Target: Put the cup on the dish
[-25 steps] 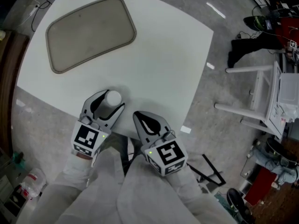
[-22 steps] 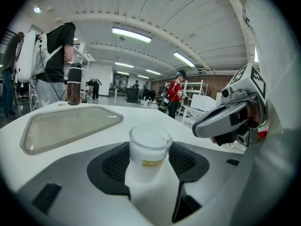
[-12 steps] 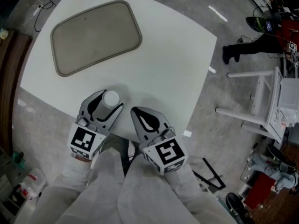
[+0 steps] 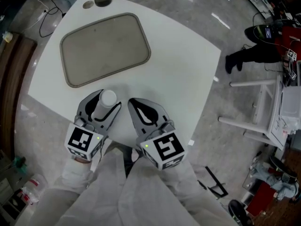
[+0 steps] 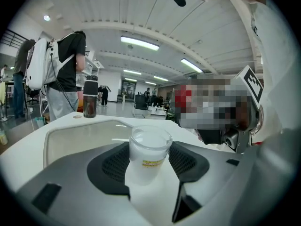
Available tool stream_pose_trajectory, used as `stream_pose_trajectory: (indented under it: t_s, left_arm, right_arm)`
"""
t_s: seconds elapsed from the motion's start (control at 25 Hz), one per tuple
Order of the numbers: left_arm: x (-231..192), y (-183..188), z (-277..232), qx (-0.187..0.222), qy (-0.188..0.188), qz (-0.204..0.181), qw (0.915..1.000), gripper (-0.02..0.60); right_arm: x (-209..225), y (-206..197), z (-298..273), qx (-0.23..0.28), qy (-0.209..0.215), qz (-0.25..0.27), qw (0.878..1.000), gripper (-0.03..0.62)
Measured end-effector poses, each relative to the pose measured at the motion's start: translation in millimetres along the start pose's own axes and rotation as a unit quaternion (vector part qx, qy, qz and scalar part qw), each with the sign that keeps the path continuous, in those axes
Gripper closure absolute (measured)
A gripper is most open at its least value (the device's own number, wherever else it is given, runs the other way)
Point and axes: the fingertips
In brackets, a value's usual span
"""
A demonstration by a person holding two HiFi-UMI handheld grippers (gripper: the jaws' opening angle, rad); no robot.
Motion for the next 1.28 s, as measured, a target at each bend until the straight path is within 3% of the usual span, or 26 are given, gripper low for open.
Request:
stream_pose_trajectory:
  t_s: [0.52, 1.28]
  left_arm:
    - [-68.9, 40.7, -29.6, 0.015, 0.041, 0.010, 0.9990, 0.330]
    - [-122.9, 47.4, -90.5, 0.003, 0.051, 0.013, 0.9986, 0.330]
  right_arm:
    - [21.2, 46.4, -46.6, 0.007, 0.011, 0.018, 1.000, 0.582]
    - [44.4, 33.9, -93.7, -0.024, 0.019, -0.022, 0.999, 0.582]
Point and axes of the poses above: the fingertips, and each gripper's own axes: z backward along the fingers, x to its right, y out of its top, and after that the axes turned 15 degrees about y, right-handed
